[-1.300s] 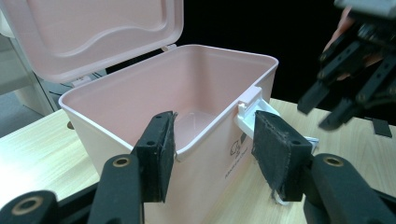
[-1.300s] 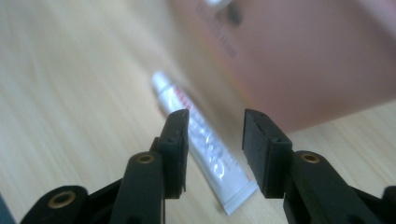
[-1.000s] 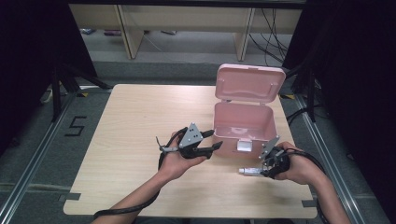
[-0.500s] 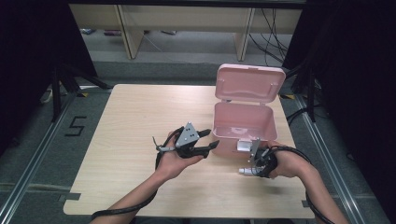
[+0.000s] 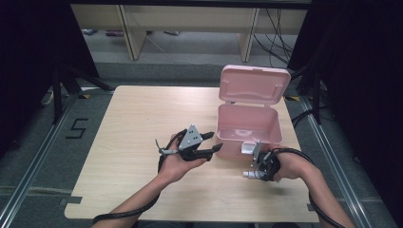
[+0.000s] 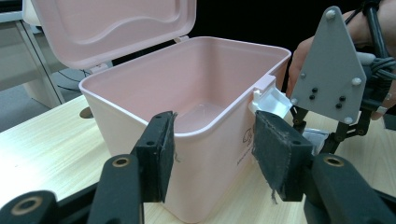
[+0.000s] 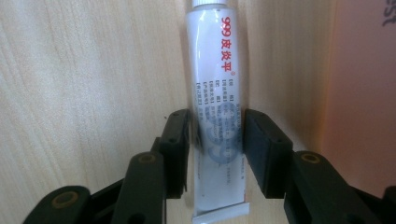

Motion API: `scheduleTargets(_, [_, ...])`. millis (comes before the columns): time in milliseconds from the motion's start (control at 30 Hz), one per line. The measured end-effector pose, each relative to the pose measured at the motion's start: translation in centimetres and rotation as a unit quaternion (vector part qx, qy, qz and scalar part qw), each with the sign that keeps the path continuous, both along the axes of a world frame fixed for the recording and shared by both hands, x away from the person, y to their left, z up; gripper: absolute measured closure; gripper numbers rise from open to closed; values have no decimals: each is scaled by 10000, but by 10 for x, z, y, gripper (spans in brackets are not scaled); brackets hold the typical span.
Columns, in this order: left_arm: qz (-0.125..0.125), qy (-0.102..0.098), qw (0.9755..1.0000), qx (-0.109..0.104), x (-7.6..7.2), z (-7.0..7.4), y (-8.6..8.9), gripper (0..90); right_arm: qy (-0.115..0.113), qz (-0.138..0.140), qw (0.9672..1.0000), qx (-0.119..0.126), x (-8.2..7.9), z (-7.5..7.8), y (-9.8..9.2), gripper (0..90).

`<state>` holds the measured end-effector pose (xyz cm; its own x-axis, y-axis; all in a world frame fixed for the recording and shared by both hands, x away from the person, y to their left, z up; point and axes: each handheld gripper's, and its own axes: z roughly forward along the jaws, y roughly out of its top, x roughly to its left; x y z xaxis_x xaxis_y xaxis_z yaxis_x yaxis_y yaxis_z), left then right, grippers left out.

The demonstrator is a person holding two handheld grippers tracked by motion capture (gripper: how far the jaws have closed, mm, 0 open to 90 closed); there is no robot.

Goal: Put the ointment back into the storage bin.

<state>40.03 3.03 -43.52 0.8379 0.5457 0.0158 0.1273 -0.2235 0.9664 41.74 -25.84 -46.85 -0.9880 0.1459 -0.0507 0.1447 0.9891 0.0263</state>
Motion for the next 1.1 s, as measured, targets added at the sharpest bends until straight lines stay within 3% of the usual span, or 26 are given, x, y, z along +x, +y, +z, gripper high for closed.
scheduleTargets(33, [5, 0, 10000, 0, 0, 0, 0, 480, 66, -100, 9999, -33, 0, 0, 0, 634])
scheduleTargets(433, [2, 13, 10000, 2, -1, -1, 0, 480, 105, -39, 9999, -102, 1, -3, 4, 664])
scheduleTargets(733, [-16, 16, 10000, 42, 0, -2, 0, 481, 205, 198, 9995, -147, 4, -3, 5, 705])
scheduleTargets(1100, [-33, 9, 10000, 49, -1, -2, 0, 481, 232, -21, 9997, -51, 1, 4, 4, 708])
